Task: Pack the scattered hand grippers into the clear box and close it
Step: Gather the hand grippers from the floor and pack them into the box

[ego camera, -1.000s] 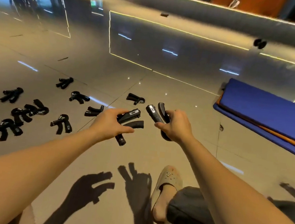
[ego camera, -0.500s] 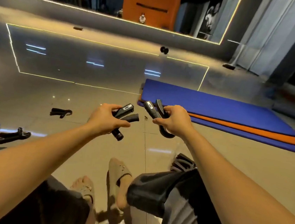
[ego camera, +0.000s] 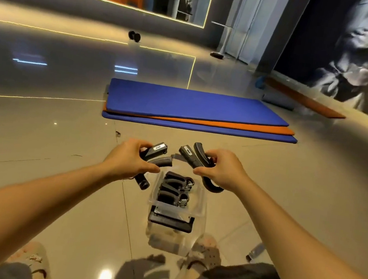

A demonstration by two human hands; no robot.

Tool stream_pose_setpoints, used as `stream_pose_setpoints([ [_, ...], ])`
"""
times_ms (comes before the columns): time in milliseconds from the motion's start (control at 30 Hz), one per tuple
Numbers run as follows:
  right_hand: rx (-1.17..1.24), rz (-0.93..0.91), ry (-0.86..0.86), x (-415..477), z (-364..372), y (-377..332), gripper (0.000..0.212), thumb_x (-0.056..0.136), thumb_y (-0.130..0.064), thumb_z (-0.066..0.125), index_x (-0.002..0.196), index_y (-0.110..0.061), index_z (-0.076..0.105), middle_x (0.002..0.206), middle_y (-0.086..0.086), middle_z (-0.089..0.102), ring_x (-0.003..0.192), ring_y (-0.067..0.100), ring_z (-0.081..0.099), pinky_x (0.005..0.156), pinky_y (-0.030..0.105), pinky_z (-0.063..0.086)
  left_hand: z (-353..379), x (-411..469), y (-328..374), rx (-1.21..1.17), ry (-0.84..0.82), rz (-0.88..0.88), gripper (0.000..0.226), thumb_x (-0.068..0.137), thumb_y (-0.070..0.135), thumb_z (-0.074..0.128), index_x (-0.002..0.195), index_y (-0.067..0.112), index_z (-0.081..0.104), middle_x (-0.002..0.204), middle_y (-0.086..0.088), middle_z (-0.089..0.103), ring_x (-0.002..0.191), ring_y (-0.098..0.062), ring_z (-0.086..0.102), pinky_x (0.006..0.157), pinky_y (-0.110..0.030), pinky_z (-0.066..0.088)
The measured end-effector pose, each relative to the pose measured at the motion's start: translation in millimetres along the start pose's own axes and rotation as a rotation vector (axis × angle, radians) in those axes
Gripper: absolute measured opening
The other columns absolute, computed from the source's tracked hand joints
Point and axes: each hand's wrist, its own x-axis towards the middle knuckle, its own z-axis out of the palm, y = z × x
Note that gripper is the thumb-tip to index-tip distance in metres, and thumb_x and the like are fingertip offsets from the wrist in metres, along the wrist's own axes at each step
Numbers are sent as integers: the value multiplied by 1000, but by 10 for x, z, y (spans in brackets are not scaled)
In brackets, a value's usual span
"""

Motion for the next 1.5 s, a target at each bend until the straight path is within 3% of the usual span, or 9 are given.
stream_pose_setpoints([
  [200,61,102,-9,28,313,762,49,74,-52,82,115,-26,73,87,-8,71,78,10,65,73,41,59,454,395,-45,43,-170,-30,68,70,40,88,130,25,60,96,9,69,73,-7,72,62,-21,59],
  [500,141,58,-121,521,474,958,50,73,-46,85,118,-26,72,92,-11,69,83,8,64,66,24,49,404,909,263,163,-250,-47,74,70,40,88,135,22,57,92,9,69,69,-5,72,55,-15,54],
  [633,91,43,-188,803,575,928,48,72,-46,85,114,-25,73,94,-7,69,86,13,64,81,36,58,369,1173,322,157,-264,-60,75,70,39,88,136,20,57,91,6,72,69,-4,73,61,-19,58],
  [800,19,9,-278,1085,945,997,34,72,-44,86,98,-25,75,83,-3,68,79,17,63,73,39,54,375,1477,6,159,-289,-61,75,69,38,89,135,20,58,91,8,70,70,-5,72,56,-15,54],
  [933,12,57,-319,1164,1338,1114,71,71,-46,87,134,-22,64,125,-1,65,114,21,60,94,35,51,525,1701,-216,134,-296,-48,78,69,40,89,137,21,57,96,10,69,71,-5,71,58,-16,55],
  [1000,3,82,-367,1182,1501,1199,82,71,-47,88,143,-21,56,136,1,59,124,23,55,100,35,48,668,1727,-362,138,-295,-36,78,69,41,88,138,21,57,108,6,70,76,-8,70,68,-20,58],
  [1100,13,109,-420,1202,1714,1301,84,72,-47,87,144,-21,54,138,1,57,127,23,54,101,34,47,840,1709,-586,129,-327,-29,79,67,44,89,136,24,59,110,11,68,87,-8,66,78,-28,59],
  [1200,56,153,-428,1187,1945,1320,82,70,-45,88,142,-21,56,134,0,60,123,21,56,96,31,46,888,1738,-753,98,-350,-20,76,65,48,88,133,29,61,93,26,60,82,1,64,67,-15,50],
  [1500,82,226,-568,1159,2447,1443,79,74,-35,87,144,-23,53,133,1,59,119,22,57,97,34,50,934,1998,-1152,90,-430,-32,80,65,46,89,136,23,59,104,20,64,92,-3,63,77,-22,53],
])
